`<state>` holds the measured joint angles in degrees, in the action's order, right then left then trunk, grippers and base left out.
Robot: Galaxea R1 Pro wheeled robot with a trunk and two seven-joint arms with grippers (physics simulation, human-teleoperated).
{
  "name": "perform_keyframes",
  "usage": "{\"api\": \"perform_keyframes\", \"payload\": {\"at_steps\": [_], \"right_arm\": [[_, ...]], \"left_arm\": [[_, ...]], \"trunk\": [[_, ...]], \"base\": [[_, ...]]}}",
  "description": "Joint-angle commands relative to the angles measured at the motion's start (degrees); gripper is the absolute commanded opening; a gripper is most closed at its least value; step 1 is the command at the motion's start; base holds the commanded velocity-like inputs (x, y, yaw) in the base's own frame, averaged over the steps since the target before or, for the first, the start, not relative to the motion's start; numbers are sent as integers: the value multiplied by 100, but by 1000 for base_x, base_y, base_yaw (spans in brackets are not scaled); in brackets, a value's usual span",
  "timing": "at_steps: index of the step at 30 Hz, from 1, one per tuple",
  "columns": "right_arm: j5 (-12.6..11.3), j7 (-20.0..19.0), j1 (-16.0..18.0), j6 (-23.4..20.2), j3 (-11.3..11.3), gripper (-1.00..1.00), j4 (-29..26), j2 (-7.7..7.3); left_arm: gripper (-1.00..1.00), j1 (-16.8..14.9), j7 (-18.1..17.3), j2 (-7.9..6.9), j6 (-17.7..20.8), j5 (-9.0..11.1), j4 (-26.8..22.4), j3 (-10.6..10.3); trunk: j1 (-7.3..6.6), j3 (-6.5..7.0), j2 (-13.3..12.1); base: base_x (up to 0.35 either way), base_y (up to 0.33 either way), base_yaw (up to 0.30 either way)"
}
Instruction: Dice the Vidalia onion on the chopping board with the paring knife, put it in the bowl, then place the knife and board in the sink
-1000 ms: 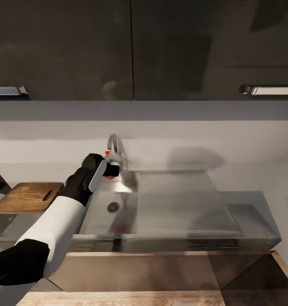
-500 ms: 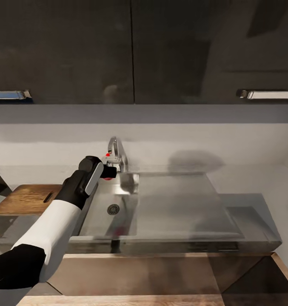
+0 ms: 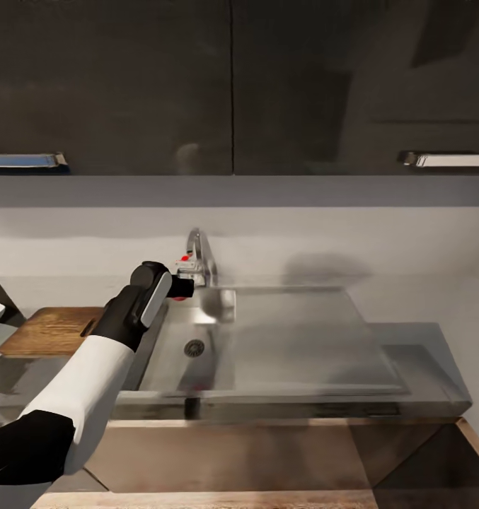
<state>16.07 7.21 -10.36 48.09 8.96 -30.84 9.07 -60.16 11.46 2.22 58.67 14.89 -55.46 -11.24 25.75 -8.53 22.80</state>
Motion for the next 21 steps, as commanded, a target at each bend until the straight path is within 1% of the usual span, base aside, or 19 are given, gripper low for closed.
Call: {"api": "perform_keyframes", "payload": {"at_steps": [1, 21], "right_arm": [[63, 26, -1, 3, 32, 100, -10, 7], [63, 34, -1, 7, 29, 100, -10, 7]], "left_arm": [[-100, -5, 58, -2, 15, 58, 1, -10], [-100, -3, 58, -2, 13, 60, 12, -10]], "trunk": [[3, -11, 12], [3, -11, 12]], "base": [[-98, 236, 0], [-102, 263, 0]]}}
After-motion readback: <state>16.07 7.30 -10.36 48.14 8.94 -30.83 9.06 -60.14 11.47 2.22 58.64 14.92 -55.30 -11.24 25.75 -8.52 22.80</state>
